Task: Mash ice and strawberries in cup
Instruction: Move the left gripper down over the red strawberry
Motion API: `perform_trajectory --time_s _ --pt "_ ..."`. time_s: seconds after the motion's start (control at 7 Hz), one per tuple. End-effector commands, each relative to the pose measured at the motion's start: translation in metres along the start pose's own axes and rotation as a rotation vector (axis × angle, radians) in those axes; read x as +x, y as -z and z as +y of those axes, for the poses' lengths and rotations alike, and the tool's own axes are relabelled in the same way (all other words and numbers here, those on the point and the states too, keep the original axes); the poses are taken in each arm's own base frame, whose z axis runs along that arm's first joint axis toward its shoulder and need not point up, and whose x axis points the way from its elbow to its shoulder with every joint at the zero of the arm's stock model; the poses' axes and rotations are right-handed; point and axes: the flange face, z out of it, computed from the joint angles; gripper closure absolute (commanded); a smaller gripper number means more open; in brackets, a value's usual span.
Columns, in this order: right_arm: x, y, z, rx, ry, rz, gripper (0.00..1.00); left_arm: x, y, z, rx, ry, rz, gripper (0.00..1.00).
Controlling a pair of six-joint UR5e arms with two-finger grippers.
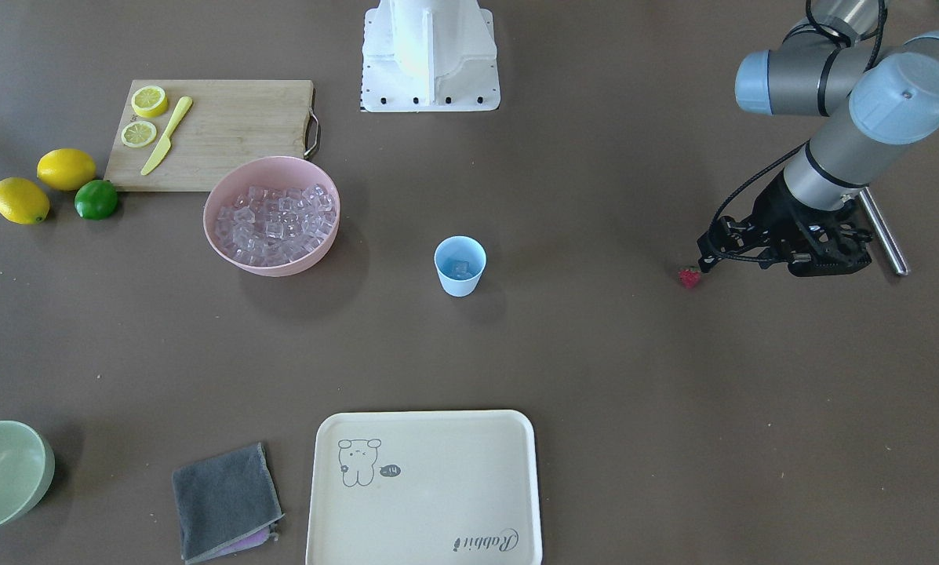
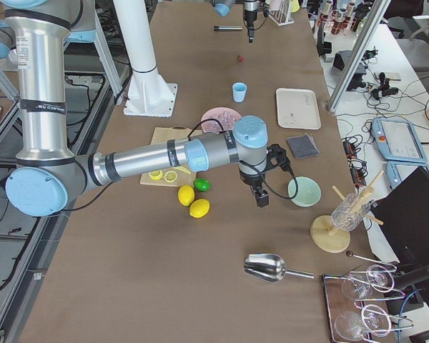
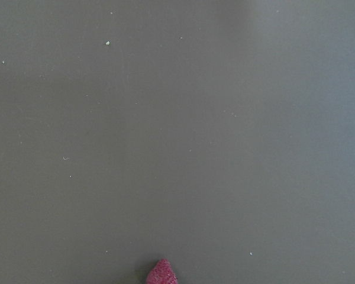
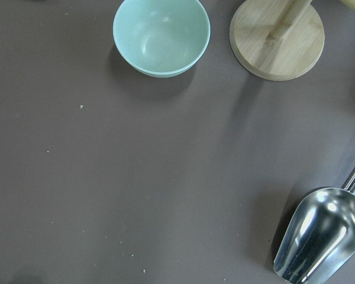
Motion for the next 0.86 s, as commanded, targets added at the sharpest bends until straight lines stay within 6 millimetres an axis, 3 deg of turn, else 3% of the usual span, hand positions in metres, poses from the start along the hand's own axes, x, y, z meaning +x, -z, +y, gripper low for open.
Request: perform_trajectory --time_s 0.0,0.29,0.43,0.71 --pt "0.0 0.001 0.005 -0.002 -0.007 -0.01 0.01 -0.023 -0.022 0.027 -0.014 -0.06 -0.016 0.01" --pt "0.003 -0.003 0.018 -0.013 -0.019 -0.019 0.01 0.014 -0.074 0.06 0.011 -0.162 -0.083 0.01" --pt "0.004 -0.004 0.02 -0.015 -0.017 -0.021 0.01 0.023 -0.078 0.062 0.02 -0.181 -0.082 0.01" --pt "0.004 -0.006 0.02 -0.017 -0.017 -0.022 0.01 0.019 -0.1 0.053 0.013 -0.185 -0.101 0.01"
